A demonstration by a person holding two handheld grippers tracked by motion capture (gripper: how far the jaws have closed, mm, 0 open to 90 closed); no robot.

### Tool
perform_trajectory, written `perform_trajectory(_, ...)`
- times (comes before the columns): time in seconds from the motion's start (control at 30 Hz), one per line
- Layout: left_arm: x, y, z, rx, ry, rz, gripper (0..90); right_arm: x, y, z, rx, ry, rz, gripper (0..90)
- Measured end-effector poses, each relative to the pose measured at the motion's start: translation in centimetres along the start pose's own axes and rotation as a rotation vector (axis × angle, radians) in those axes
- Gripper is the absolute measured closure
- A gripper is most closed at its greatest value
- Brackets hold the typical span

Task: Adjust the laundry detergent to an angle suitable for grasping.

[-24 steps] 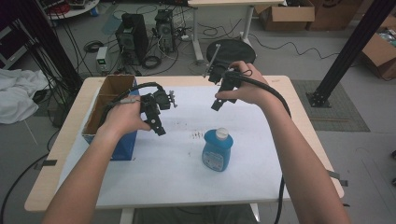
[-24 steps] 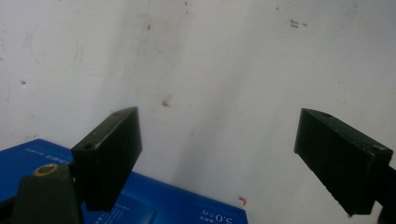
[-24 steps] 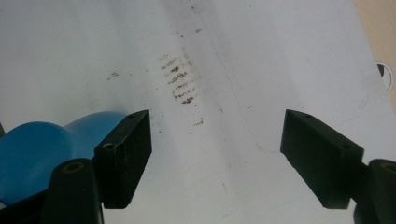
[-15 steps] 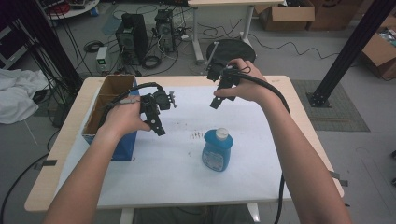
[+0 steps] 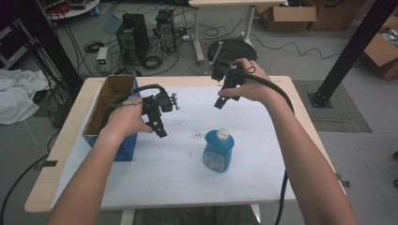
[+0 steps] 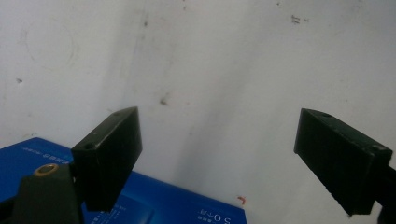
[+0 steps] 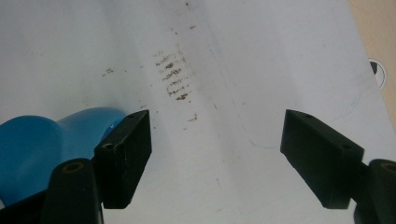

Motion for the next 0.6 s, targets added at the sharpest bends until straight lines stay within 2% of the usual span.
perform_trajectory(0.1, -0.04, 0.00, 0.08, 0.010, 0.007, -0.002, 15.8, 0.00, 0.01, -0.19, -0.001, 0.002, 0.001, 24.7)
perform_trajectory(0.33, 0.19, -0.15, -0.22, -0.013, 0.002, -0.009, 15.7, -0.12, 0.04, -0.38, -0.001, 0.002, 0.001, 24.7)
perform_trajectory(0.6, 0.11, -0.06, -0.12, 0.008, 0.001, 0.005, 15.6, -0.16, -0.12, -0.35, -0.003, 0.002, 0.001, 24.7)
Point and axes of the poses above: each handheld gripper's, and its own axes: z roughly backward along the jaws, y roughly out of its top, x roughly to its right, the point moved 5 cm from there along -z, roughly forward along the jaws, and after that the axes turned 4 degrees about x, right-handed, at the moved point
